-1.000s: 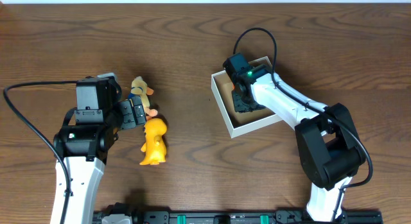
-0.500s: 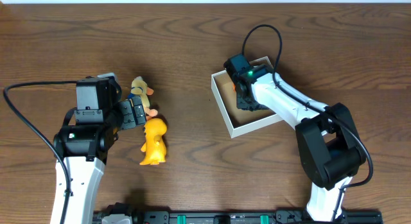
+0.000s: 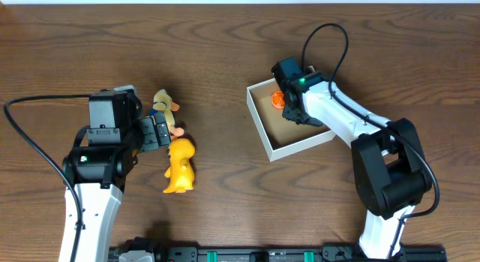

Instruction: Pack container

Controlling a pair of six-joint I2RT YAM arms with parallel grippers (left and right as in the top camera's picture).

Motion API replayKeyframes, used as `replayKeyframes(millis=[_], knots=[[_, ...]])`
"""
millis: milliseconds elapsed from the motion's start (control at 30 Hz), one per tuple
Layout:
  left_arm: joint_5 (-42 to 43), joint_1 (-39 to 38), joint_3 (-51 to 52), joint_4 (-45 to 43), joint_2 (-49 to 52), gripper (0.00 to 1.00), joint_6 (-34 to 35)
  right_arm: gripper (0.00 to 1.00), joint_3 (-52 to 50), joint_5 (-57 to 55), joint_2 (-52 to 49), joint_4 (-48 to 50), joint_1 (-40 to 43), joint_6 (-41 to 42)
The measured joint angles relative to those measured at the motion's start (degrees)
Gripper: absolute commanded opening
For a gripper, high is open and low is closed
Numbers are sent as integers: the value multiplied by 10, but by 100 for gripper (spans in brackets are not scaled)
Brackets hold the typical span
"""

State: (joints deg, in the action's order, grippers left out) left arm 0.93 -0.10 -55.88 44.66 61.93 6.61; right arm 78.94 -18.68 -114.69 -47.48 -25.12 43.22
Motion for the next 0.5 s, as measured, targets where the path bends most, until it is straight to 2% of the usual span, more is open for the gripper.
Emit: replayKeyframes(millis=[300, 500], knots=[[0, 0, 0, 0, 0, 98, -5, 46, 0, 5, 0, 0, 5, -5], [0, 0, 0, 0, 0, 98, -5, 49, 0, 24, 11, -13, -28, -51]])
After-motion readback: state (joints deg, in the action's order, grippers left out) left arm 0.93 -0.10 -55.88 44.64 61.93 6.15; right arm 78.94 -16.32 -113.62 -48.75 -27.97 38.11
